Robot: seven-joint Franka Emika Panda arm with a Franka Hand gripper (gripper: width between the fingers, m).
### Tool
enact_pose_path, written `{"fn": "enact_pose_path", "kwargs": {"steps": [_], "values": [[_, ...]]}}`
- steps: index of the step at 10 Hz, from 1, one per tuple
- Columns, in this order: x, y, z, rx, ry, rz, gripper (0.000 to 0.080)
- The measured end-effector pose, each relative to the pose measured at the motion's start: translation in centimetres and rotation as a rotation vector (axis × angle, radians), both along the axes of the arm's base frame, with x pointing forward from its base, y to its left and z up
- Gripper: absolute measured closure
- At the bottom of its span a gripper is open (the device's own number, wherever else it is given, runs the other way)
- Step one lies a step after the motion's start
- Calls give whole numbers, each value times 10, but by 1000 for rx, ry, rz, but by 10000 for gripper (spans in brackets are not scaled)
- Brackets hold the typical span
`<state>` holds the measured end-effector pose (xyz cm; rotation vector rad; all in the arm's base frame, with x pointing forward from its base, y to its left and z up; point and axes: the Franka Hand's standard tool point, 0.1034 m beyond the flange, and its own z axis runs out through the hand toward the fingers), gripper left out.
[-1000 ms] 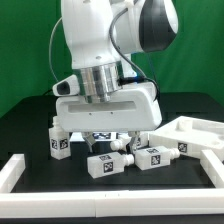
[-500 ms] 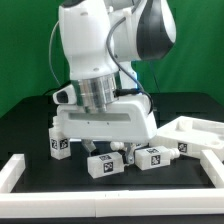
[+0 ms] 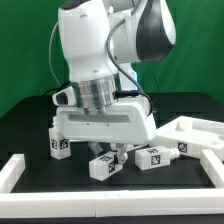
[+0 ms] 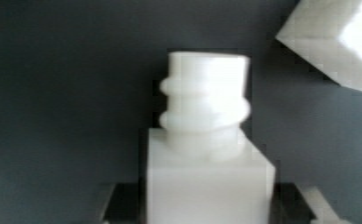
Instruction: Assemble one leg
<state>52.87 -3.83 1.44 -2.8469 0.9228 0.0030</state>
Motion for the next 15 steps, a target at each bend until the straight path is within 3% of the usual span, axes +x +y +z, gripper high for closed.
{"fn": "enact_pose_path", "kwargs": {"steps": [2, 3, 5, 7, 12, 14, 15], "values": [[1, 5, 2, -1, -2, 10, 512], [-2, -5, 3, -7, -14, 91, 512], [-25, -27, 16, -31, -30, 190, 512], [-38, -43, 14, -45, -27, 222, 512], [-39, -44, 13, -54, -33, 233, 512], [-63, -43, 12, -77, -41, 307, 512], [-91, -54, 6, -78, -20, 313, 512]]}}
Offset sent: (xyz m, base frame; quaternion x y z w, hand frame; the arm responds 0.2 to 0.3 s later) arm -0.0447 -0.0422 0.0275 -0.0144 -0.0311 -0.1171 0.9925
